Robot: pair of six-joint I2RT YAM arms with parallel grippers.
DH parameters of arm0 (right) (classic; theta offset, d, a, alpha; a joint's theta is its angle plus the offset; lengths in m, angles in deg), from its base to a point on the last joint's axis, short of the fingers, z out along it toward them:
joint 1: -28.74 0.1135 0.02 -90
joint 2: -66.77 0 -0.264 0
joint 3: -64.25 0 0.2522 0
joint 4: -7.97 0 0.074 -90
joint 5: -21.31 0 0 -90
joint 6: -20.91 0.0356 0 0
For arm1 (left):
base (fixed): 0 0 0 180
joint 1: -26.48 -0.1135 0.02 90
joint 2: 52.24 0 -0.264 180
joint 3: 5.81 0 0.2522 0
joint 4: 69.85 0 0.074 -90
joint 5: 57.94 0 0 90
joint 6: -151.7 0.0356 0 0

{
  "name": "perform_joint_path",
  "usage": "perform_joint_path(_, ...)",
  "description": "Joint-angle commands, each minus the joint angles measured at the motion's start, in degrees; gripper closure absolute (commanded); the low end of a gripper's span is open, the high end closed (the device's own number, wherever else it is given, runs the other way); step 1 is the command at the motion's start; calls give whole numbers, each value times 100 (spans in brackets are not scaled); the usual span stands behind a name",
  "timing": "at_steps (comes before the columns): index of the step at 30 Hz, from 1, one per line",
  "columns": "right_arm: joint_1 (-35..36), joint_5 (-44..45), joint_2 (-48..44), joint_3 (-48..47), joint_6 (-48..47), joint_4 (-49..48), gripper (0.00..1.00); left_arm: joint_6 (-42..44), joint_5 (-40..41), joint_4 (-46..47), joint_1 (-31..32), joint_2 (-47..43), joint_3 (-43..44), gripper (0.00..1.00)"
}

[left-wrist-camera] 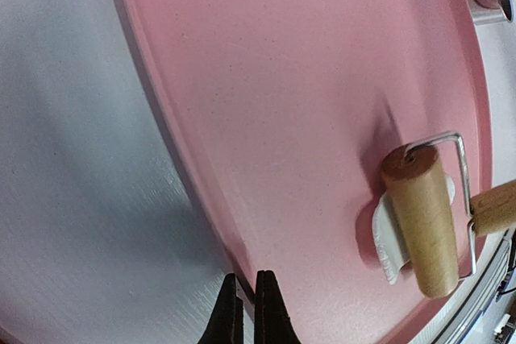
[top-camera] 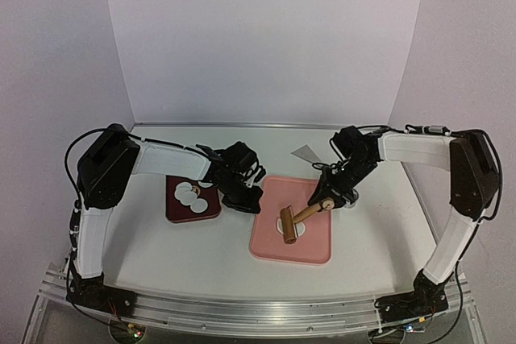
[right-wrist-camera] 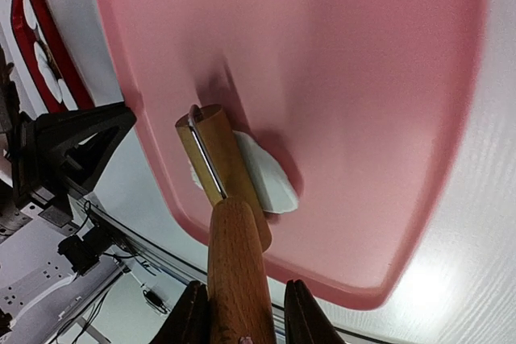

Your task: Roll out the dumpling wrappers from the dough

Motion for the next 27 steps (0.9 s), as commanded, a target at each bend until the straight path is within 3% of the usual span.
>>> perform_joint_path(1,-600,2400,154,837,-329,1286,100,-23,96,17,36,-279,10,100)
perform_joint_path(4,-568,2413,186,851,-373,1320,100,-22,91,20,33,-270,13,100)
perform_joint_path(13,440,2136,1013,396,-10,1116,100,-40,76,-8,34,-183,128,100)
perform_joint_path(23,-504,2460,246,859,-420,1386,100,-56,112,-43,36,-173,175,100)
perform_joint_path(27,-569,2410,168,1001,-464,1419,100,-57,96,-33,36,-144,189,100)
